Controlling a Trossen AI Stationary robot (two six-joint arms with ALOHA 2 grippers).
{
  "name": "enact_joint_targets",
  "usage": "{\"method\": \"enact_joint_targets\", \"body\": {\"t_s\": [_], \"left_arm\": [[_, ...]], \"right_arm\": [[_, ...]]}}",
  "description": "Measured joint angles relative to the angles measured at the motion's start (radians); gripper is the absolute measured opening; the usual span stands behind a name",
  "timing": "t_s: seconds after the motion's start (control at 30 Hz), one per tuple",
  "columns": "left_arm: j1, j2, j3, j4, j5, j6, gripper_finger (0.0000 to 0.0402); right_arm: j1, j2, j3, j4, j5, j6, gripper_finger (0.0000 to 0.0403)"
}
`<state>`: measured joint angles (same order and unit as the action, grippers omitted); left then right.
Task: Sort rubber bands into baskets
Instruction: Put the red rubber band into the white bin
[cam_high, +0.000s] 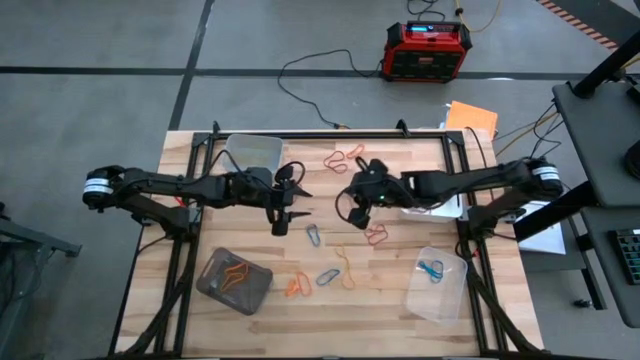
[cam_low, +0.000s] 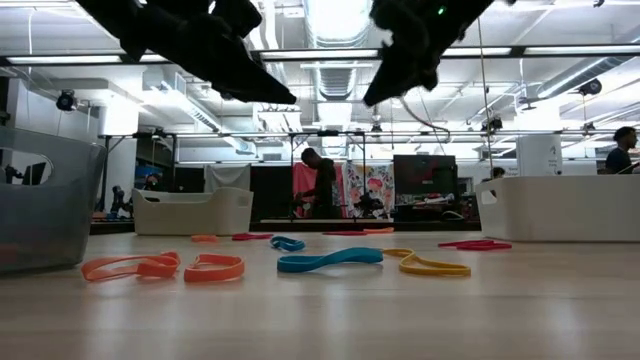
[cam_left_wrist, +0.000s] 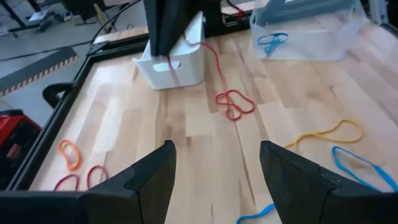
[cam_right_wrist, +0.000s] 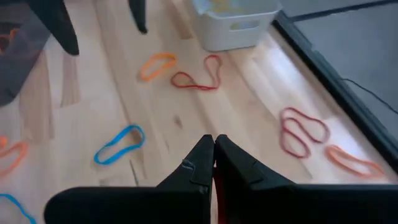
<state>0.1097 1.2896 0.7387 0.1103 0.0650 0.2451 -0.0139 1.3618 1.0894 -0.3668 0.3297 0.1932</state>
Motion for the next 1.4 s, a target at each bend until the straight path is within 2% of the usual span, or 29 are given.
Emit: {"method": "enact_joint_targets", "body": {"t_s": [0.3, 0.5, 0.67, 0.77, 1.03, 1.4], "left_arm": [[0.000, 0.007, 0.000, -0.015, -0.005, -0.004, 0.0214], [0.000, 0.024, 0.000, -0.015, -0.005, -0.011, 0.0214], [0.000, 0.035, 0.000, -0.014, -0.005, -0.011, 0.0214], [0.000, 0.035, 0.000, -0.014, -0.005, -0.016, 0.0214], [0.000, 0.035, 0.000, -0.015, -0.005, -0.019, 0.0214], [0.000, 0.035, 0.000, -0.014, -0.005, -0.019, 0.0214]], "right_arm": [[0.000, -0.086, 0.131, -0.484, 0.245, 0.184, 0.0009], [-0.005, -0.076, 0.198, -0.822, 0.323, 0.384, 0.0009], [-0.020, -0.065, 0.190, -1.022, 0.345, 0.537, 0.0009], [-0.027, -0.063, 0.167, -1.075, 0.345, 0.596, 0.0009], [-0.051, -0.063, 0.086, -1.079, 0.343, 0.627, 0.0009], [-0.100, -0.063, -0.053, -1.074, 0.254, 0.665, 0.0009]]}}
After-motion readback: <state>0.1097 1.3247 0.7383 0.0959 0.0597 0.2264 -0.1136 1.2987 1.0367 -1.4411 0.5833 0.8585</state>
